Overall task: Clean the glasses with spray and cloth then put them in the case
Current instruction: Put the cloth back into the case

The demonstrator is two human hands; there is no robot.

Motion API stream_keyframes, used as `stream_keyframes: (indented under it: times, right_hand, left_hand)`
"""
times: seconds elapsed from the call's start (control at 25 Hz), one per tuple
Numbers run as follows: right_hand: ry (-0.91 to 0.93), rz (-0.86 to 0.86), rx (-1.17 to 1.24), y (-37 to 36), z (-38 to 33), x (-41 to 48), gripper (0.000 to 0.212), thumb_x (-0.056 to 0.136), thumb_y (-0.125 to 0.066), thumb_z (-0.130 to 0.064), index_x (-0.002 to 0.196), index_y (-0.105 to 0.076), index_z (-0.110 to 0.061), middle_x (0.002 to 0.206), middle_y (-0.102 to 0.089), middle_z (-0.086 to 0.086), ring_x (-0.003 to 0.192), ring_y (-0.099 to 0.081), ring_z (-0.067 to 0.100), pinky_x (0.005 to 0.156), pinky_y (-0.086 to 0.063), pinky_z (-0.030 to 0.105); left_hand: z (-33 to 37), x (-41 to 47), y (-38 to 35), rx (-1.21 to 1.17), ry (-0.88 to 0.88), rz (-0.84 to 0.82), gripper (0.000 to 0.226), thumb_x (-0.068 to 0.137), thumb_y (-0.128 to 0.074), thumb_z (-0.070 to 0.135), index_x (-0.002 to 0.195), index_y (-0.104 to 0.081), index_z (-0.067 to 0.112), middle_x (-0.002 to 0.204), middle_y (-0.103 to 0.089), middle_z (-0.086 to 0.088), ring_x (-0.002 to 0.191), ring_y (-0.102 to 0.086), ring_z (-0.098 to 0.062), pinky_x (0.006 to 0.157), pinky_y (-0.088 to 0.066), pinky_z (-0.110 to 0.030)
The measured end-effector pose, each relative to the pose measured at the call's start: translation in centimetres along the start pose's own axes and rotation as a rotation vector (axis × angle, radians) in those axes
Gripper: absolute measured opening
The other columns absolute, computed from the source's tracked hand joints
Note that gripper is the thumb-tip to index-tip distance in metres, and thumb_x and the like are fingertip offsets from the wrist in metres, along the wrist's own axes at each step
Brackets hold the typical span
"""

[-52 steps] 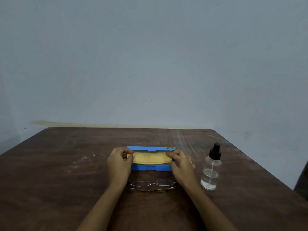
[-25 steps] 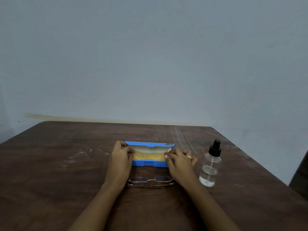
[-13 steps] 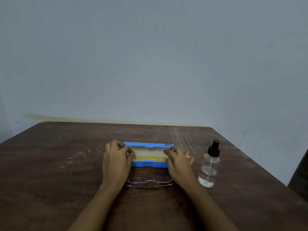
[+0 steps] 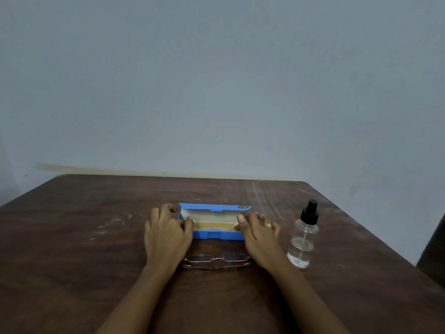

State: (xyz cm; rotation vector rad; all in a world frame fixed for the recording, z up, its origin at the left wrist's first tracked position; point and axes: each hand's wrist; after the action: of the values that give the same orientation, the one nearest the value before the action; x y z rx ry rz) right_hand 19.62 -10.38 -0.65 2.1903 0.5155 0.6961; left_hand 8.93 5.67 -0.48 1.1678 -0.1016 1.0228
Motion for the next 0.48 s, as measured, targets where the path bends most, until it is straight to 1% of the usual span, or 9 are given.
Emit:
stream_keyframes:
  times: [0.16, 0.36, 0.44, 0.48]
  right_hand:
    - [0.007, -0.023, -0.01, 0.12, 0.05, -0.07, 0.054, 0.092, -0.01, -0.055, 0.123, -0.042, -0.025, 0.121, -0.062, -0.001, 0.138, -0.016, 0.013, 0.109, 0.001, 0.04]
    - [0.008, -0.045, 0.01, 0.26, -0.11, -0.16, 0.049, 0.094, -0.013, -0.049, 0.126, -0.041, -0.024, 0.121, -0.062, -0.001, 0.139, -0.014, 0.014, 0.109, 0.001, 0.04]
    - [0.014, -0.019, 0.063, 0.45, -0.28, -0.23, 0.044, 0.096, -0.018, -0.046, 0.12, -0.047, -0.022, 0.118, -0.063, -0.001, 0.135, -0.019, 0.014, 0.106, -0.004, 0.036]
    - [0.021, 0.014, 0.099, 0.54, -0.44, -0.31, 0.041, 0.097, -0.022, -0.044, 0.114, -0.051, -0.02, 0.112, -0.064, -0.003, 0.131, -0.025, 0.015, 0.101, -0.007, 0.033]
  left_hand:
    - [-0.16, -0.1, -0.14, -0.002, -0.02, -0.008, 0.03, 0.087, -0.051, 0.031, 0.087, -0.074, 0.011, 0.121, -0.056, -0.005, 0.113, -0.044, -0.021, 0.089, -0.037, -0.038]
    - [-0.43, 0.02, -0.35, -0.02, -0.023, -0.036, 0.029, 0.088, -0.05, 0.029, 0.089, -0.074, 0.013, 0.122, -0.057, -0.005, 0.115, -0.043, -0.021, 0.09, -0.038, -0.038]
    - [-0.38, 0.03, -0.27, -0.091, 0.0, -0.037, 0.027, 0.088, -0.05, 0.028, 0.089, -0.073, 0.014, 0.122, -0.058, -0.006, 0.115, -0.044, -0.022, 0.09, -0.038, -0.038]
    - [-0.35, -0.07, -0.11, -0.127, 0.013, -0.025, 0.027, 0.088, -0.051, 0.027, 0.091, -0.073, 0.013, 0.121, -0.059, -0.006, 0.115, -0.044, -0.022, 0.09, -0.038, -0.038]
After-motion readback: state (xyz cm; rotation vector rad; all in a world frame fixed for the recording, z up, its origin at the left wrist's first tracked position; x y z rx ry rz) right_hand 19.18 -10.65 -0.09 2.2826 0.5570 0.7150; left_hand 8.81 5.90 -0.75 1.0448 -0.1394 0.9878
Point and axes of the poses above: each hand's wrist, its own x-axis towards the middle knuckle, its own y-axis out of the back of the hand, z = x × y
